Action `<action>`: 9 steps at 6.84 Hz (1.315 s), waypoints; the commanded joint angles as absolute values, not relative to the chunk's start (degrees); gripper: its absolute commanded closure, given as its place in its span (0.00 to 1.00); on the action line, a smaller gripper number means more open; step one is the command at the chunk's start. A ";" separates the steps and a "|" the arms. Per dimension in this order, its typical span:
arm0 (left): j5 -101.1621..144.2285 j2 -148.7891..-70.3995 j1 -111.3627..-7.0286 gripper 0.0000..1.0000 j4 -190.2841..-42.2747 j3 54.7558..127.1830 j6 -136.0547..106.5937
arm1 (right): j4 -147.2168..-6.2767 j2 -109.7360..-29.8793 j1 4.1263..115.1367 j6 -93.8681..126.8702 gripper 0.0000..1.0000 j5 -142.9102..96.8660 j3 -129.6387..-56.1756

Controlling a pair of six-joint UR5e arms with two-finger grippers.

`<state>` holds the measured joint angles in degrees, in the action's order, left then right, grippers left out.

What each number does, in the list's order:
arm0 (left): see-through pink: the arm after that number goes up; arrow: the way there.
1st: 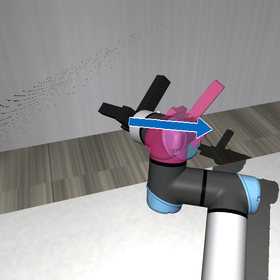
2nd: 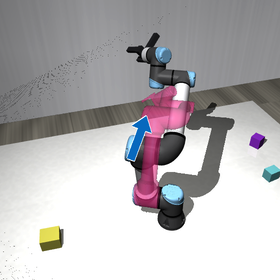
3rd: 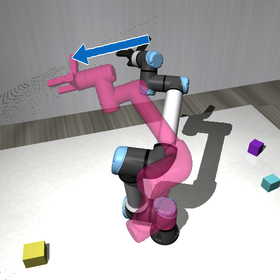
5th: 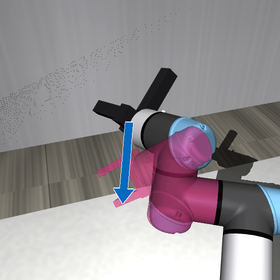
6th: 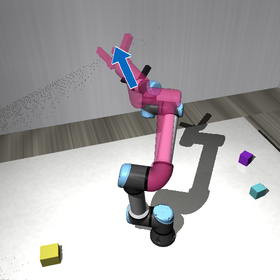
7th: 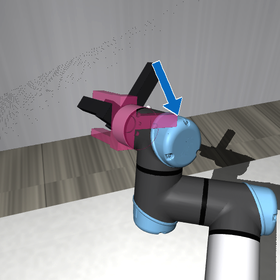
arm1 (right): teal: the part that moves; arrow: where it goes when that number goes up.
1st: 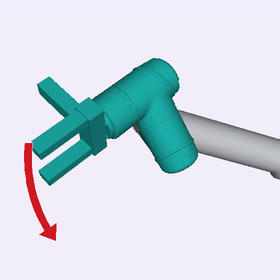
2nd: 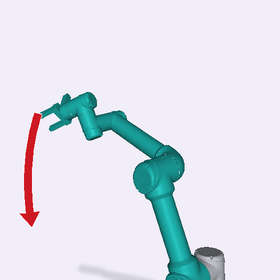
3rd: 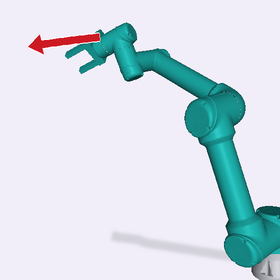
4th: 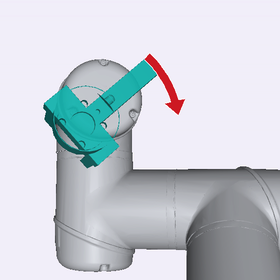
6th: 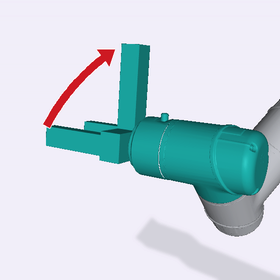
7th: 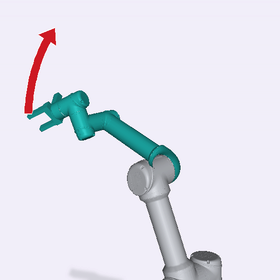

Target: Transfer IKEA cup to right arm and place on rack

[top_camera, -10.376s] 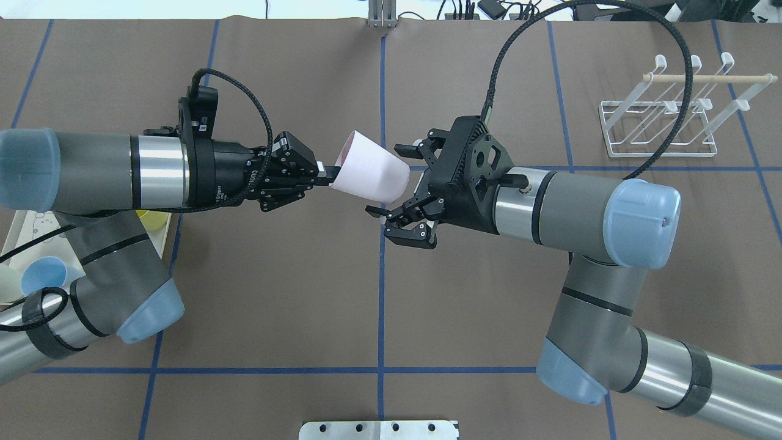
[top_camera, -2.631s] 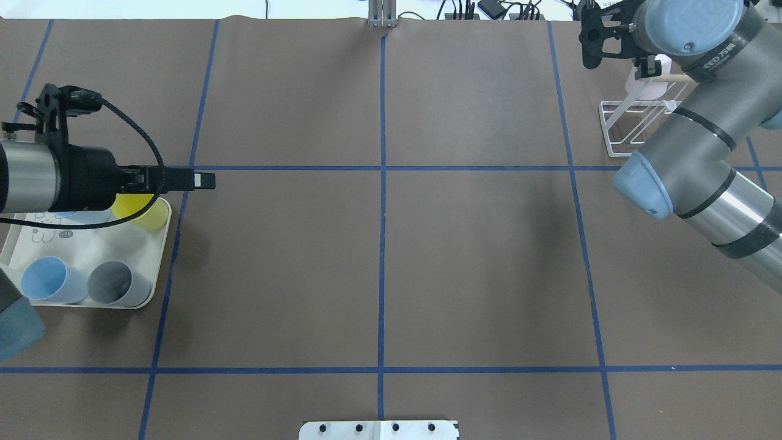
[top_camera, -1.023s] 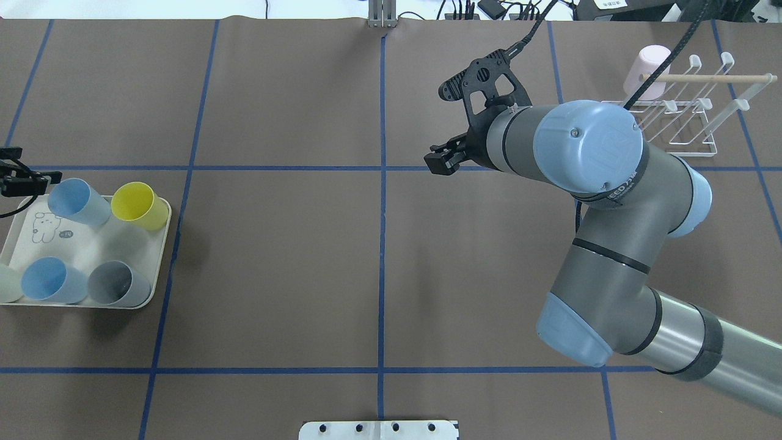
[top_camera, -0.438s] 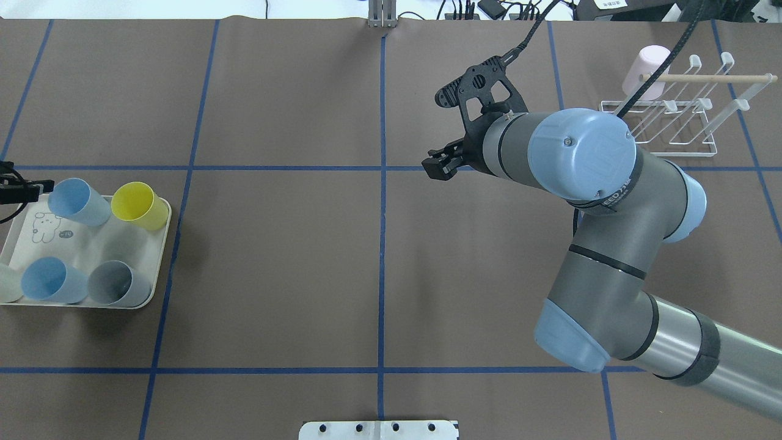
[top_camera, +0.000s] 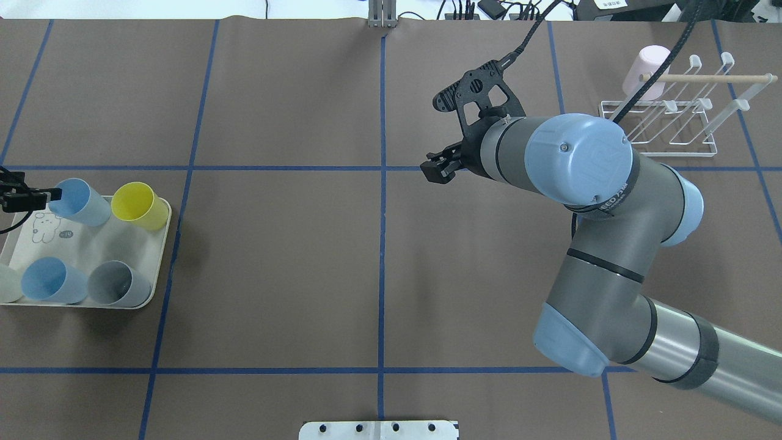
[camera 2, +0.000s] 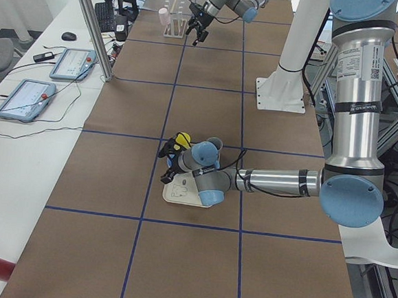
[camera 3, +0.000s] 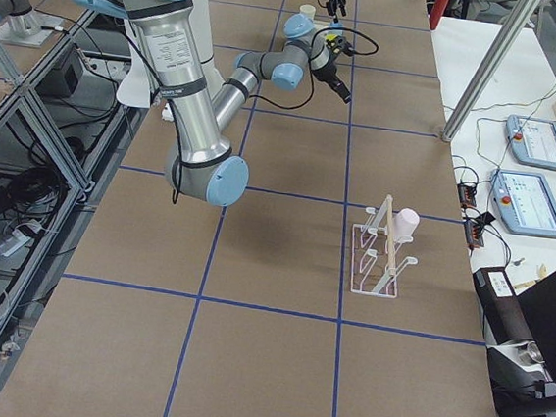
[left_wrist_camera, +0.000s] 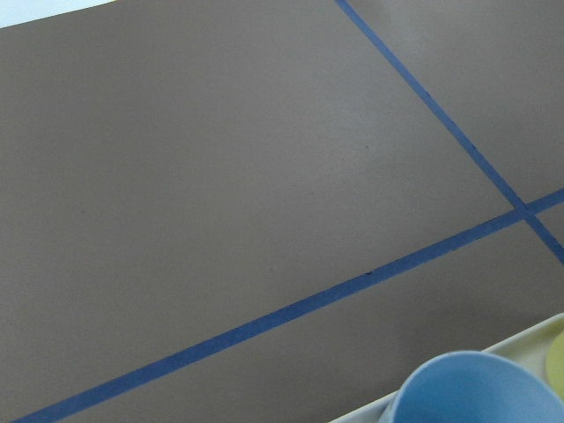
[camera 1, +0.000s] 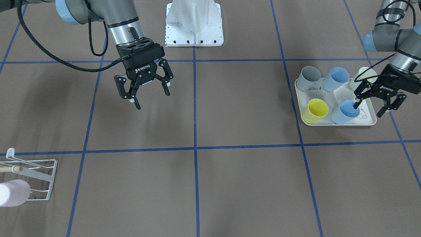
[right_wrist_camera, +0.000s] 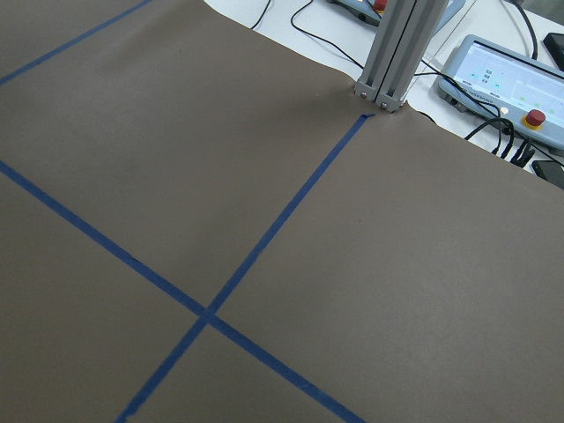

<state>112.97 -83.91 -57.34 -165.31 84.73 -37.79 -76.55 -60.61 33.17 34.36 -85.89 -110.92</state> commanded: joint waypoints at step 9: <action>123.63 -84.46 -62.00 1.00 -165.50 85.24 -37.97 | -76.47 -60.82 33.05 34.37 0.01 -85.87 -110.83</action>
